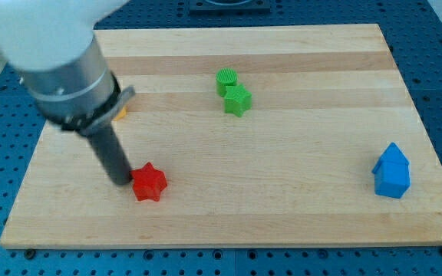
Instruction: Push the red star into the green star
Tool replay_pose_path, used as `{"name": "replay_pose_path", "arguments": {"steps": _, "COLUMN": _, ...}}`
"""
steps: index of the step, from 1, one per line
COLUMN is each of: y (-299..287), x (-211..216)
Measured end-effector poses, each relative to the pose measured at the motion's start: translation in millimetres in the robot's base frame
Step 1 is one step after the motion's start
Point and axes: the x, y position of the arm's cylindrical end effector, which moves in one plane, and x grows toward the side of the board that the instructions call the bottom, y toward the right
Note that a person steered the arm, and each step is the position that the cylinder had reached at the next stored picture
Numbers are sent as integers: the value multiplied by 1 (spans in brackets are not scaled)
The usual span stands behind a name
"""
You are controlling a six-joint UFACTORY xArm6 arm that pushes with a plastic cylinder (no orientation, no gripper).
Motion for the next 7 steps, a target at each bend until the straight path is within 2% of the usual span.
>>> {"name": "replay_pose_path", "arguments": {"steps": 1, "y": 3, "x": -3}}
{"name": "replay_pose_path", "arguments": {"steps": 2, "y": -53, "x": 39}}
{"name": "replay_pose_path", "arguments": {"steps": 3, "y": 16, "x": 52}}
{"name": "replay_pose_path", "arguments": {"steps": 4, "y": 83, "x": 1}}
{"name": "replay_pose_path", "arguments": {"steps": 5, "y": 101, "x": -12}}
{"name": "replay_pose_path", "arguments": {"steps": 7, "y": 220, "x": 23}}
